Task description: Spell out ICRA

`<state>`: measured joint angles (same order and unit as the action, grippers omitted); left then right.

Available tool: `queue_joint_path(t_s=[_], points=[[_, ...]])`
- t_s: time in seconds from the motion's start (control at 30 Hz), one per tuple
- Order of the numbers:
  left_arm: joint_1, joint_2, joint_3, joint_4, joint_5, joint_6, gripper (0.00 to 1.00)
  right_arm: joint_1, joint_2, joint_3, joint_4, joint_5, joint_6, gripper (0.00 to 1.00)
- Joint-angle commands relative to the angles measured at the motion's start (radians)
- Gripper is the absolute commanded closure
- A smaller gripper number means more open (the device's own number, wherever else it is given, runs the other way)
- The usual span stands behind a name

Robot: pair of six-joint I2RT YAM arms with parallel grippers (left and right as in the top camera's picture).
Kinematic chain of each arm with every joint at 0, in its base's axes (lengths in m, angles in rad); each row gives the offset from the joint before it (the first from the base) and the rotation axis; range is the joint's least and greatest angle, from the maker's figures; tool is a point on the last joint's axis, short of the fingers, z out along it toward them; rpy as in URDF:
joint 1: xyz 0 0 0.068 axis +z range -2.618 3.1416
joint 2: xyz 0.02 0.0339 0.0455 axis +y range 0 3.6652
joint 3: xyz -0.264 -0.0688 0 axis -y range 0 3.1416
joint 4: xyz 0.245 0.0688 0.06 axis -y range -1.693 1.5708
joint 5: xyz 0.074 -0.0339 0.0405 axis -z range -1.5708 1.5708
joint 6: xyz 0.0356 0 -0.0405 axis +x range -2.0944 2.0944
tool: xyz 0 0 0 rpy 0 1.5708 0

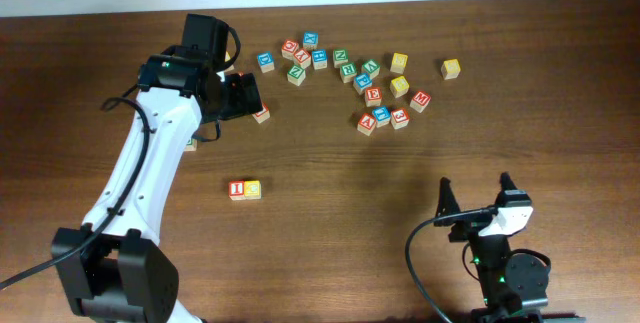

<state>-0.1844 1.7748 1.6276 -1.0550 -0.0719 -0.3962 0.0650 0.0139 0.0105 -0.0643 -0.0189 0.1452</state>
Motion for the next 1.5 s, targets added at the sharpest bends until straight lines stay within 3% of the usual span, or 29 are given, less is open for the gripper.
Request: queue_joint_path(t_s=[0.0, 0.17, 0.3, 0.7, 1.17, 1.33, 1.47], points=[[0.000, 0.000, 0.019, -0.002, -0.016, 0.009, 0.01, -0.008, -0.008, 0.049, -0.001, -0.096, -0.007, 0.01], [0.000, 0.000, 0.019, -0.002, -0.016, 0.008, 0.01, -0.008, 0.019, 0.188, -0.027, -0.129, -0.007, 0.02], [0.000, 0.000, 0.019, -0.002, -0.016, 0.009, 0.01, -0.008, 0.145, 0.408, -0.124, -0.169, -0.019, 0.02], [0.000, 0.000, 0.019, -0.002, -0.016, 0.009, 0.01, -0.008, 0.784, 1.225, -0.534, -0.401, -0.116, 0.02], [0.000, 0.000, 0.019, -0.002, -0.016, 0.009, 0.01, -0.008, 1.371, 2.118, -1.092, -0.400, -0.157, 0.02], [0.000, 0.000, 0.019, -0.002, -0.016, 0.009, 0.01, -0.008, 1.495, 2.280, -1.199, -0.399, -0.157, 0.01], [0.000, 0.000, 0.019, -0.002, -0.016, 0.009, 0.01, -0.008, 1.561, 2.297, -1.248, -0.392, -0.175, 0.02]])
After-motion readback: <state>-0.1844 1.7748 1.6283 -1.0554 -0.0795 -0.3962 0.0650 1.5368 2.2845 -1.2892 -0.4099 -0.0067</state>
